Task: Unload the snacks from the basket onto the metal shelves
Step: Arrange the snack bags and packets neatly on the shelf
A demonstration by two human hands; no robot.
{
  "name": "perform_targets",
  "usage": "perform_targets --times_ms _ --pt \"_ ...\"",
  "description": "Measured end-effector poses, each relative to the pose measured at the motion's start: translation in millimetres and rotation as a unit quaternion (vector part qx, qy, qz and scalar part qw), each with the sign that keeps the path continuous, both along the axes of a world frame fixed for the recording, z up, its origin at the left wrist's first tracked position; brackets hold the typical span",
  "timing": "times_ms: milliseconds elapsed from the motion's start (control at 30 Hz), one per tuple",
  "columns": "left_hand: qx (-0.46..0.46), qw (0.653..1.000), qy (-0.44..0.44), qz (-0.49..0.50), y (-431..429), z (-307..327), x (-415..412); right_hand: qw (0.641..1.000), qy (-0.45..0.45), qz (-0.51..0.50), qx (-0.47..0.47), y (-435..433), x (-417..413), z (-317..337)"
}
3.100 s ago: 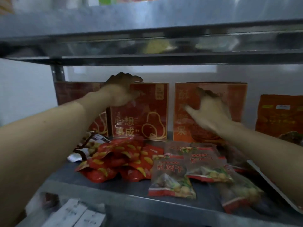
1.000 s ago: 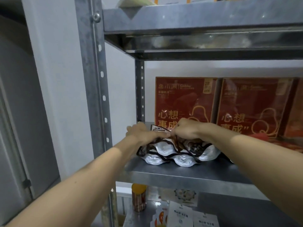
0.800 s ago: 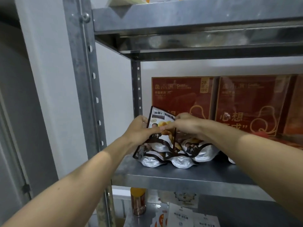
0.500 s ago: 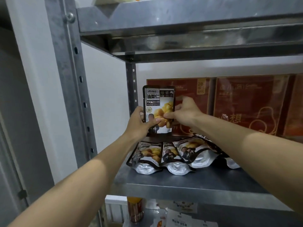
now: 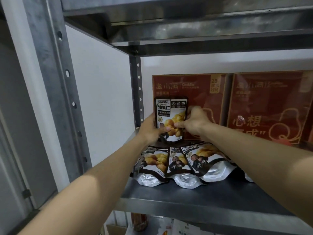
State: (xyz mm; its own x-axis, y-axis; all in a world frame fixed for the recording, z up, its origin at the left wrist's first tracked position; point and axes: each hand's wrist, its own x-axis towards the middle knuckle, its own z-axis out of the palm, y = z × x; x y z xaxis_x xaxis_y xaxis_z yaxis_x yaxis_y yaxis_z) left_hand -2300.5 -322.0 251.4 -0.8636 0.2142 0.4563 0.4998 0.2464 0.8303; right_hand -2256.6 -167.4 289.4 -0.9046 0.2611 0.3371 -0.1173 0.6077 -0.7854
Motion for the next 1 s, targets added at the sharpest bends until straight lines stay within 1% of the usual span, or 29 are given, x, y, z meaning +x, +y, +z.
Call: perform_targets --times_ms 200,367,467,533,600,667,733,767,800,833,867,900,933,1000 --pt "-0.012 0.999 -0.022 -0.022 -1 -9 -4 1.000 -0.024 0.010 0.011 3 -9 -8" --pt "-0.043 0.998 -0.046 -0.008 -5 -11 -3 0.999 -0.030 0.005 0.019 5 -8 -9" --pt "-0.061 0.996 -0.067 0.019 -11 -6 2 0.998 -0.038 -0.024 0.042 5 3 0" --pt "-0.069 0.994 -0.077 0.031 -18 -4 3 0.996 -0.035 -0.061 0.054 4 13 6" --pt "-0.073 0.993 -0.088 0.039 -25 -1 8 0.991 -0.014 -0.110 0.079 2 22 12" --pt "-0.079 0.992 -0.085 0.047 -33 1 14 0.982 0.032 -0.149 0.109 -2 34 18" --pt "-0.106 0.989 -0.085 0.061 -40 2 21 0.972 0.082 -0.150 0.160 -8 47 21" --pt "-0.124 0.986 -0.091 0.068 -43 1 25 0.968 0.095 -0.128 0.193 -12 53 22" --pt "-0.140 0.982 -0.101 0.074 -45 1 29 0.967 0.091 -0.083 0.223 -17 60 23" --pt "-0.155 0.978 -0.114 0.080 -47 0 34 0.965 0.066 -0.017 0.252 -22 66 22" --pt "-0.170 0.974 -0.128 0.083 -48 -1 39 0.957 0.023 0.057 0.283 -29 72 20" --pt "-0.189 0.968 -0.139 0.083 -48 -1 45 0.940 -0.035 0.120 0.318 -35 78 17" --pt "-0.208 0.963 -0.148 0.083 -48 -2 52 0.918 -0.095 0.163 0.349 -40 82 13" --pt "-0.234 0.957 -0.157 0.073 -48 -3 63 0.883 -0.183 0.195 0.386 -44 86 5"
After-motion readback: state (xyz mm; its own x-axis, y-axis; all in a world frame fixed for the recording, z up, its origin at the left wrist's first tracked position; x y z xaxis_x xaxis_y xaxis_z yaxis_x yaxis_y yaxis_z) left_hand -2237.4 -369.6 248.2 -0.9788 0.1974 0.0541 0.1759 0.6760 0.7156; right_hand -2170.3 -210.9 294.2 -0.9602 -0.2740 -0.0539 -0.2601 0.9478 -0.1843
